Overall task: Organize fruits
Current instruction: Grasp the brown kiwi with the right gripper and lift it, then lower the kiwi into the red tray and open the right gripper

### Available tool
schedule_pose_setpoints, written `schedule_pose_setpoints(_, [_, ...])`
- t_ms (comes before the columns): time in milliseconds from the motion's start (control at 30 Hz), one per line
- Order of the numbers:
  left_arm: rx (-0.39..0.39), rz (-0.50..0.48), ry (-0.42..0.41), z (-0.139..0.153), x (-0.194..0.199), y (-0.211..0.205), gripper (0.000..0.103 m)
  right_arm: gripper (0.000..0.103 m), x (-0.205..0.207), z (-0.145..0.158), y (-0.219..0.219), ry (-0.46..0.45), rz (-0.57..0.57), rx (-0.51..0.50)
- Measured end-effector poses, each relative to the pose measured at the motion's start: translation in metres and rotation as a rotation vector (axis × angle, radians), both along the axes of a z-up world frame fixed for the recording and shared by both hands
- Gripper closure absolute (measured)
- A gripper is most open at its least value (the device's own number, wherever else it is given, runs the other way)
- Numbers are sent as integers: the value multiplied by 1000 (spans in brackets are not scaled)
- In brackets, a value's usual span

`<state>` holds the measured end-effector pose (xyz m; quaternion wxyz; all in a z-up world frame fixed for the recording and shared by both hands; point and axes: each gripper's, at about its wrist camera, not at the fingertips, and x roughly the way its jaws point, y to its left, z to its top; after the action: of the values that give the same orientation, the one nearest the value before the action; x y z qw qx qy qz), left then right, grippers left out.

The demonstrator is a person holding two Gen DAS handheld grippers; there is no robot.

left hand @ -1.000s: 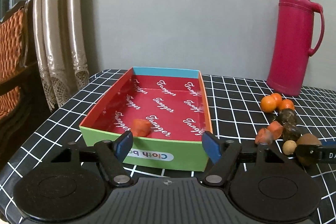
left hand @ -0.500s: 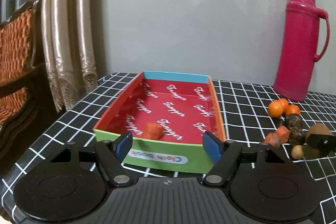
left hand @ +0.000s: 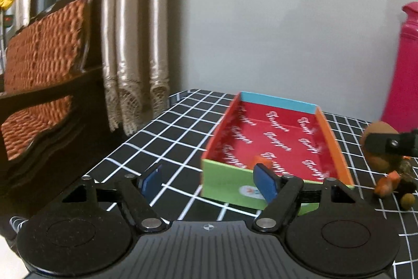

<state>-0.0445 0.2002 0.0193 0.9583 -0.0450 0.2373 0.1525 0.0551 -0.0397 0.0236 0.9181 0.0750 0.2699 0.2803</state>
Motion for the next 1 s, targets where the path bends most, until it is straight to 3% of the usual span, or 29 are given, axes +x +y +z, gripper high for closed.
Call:
schedule_pose_setpoints(367, [-21, 70, 14, -8, -1, 30, 24, 55, 28, -14, 66, 26, 121, -13])
schedule_pose_setpoints(533, [-8, 82, 33, -13, 0, 37, 23, 55, 33, -28, 78, 65, 137, -38])
schedule_pose_setpoints(700, [-20, 93, 34, -13, -1, 41, 23, 54, 29, -32, 84, 45, 134, -92])
schedule_pose_setpoints(1000, [-4, 77, 31, -13, 1, 32, 22, 50, 28, -29, 78, 37, 132, -53])
